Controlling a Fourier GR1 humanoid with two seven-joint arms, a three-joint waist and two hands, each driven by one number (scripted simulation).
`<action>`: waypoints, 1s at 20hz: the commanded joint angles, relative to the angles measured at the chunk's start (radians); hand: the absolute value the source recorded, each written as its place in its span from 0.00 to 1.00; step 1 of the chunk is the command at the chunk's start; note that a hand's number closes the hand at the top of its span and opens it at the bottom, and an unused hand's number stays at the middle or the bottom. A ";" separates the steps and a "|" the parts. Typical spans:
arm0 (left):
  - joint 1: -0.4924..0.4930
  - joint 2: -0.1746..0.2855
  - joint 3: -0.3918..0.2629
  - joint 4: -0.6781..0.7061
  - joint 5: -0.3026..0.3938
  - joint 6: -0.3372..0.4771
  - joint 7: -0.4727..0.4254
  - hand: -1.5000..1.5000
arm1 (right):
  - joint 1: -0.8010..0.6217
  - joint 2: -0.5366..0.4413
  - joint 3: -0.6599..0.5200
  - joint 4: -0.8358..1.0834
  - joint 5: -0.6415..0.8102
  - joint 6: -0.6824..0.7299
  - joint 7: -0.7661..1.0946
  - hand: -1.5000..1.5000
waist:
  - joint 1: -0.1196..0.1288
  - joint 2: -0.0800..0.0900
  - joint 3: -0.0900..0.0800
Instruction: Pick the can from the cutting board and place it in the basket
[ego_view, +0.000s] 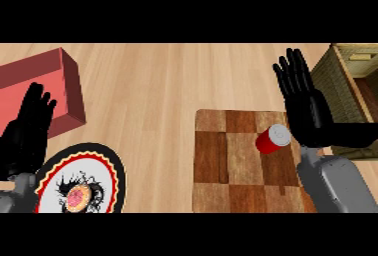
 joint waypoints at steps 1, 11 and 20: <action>-0.052 -0.010 -0.054 0.058 -0.058 0.003 0.037 0.50 | 0.010 -0.016 -0.056 0.120 -0.118 0.191 -0.069 1.00 | -0.008 -0.046 -0.007; -0.083 0.038 -0.178 0.165 -0.134 -0.117 0.085 0.50 | 0.070 -0.058 -0.062 0.068 -0.161 0.758 -0.534 0.00 | -0.032 -0.048 -0.006; -0.095 0.023 -0.163 0.234 -0.145 -0.139 0.068 0.50 | 0.109 -0.361 -0.195 0.015 0.219 0.448 -0.393 0.00 | -0.047 -0.056 -0.013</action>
